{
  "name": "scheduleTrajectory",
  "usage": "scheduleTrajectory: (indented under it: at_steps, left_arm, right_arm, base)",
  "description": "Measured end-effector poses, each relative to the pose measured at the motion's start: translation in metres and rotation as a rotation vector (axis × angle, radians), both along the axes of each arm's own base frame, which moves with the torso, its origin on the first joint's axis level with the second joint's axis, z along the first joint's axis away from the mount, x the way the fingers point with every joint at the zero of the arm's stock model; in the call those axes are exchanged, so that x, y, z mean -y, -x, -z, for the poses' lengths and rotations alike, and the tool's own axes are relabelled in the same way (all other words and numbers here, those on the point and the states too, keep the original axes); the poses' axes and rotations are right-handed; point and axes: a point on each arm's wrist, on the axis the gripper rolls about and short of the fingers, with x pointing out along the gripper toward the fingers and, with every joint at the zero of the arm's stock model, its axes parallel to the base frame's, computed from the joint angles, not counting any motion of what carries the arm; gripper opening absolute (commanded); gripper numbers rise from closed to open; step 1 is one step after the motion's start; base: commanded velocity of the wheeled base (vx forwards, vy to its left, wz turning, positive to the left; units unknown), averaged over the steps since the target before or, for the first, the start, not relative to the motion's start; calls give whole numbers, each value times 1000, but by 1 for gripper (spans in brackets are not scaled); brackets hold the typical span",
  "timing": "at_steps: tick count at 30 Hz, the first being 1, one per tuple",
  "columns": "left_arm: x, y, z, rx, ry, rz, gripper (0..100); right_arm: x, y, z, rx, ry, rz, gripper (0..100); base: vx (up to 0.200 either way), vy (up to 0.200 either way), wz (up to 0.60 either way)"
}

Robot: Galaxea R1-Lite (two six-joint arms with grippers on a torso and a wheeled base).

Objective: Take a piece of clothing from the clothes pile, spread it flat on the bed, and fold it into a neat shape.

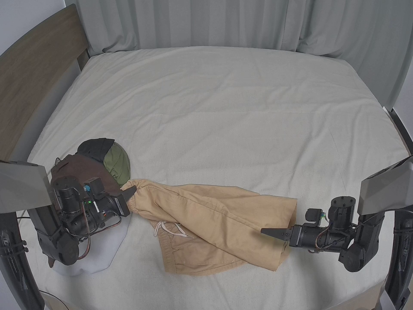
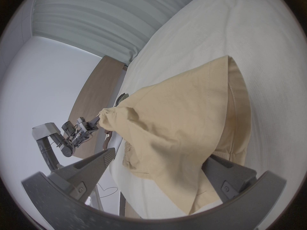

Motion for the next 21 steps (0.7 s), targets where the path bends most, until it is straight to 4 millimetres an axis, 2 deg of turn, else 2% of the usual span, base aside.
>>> scheduleTrajectory:
  at_steps: [11, 12, 21]
  left_arm:
    - [0, 0, -1, 4, 1, 0, 0]
    - [0, 0, -1, 5, 1, 0, 0]
    - [0, 0, -1, 4, 1, 0, 0]
  right_arm:
    - [-17, -5, 9, -27, -4, 31, 100]
    - [-18, -5, 9, -28, -4, 31, 0]
    - [-15, -4, 6, -25, -6, 38, 0]
  base:
    - [0, 0, 0]
    - [0, 0, 0]
    - [0, 0, 0]
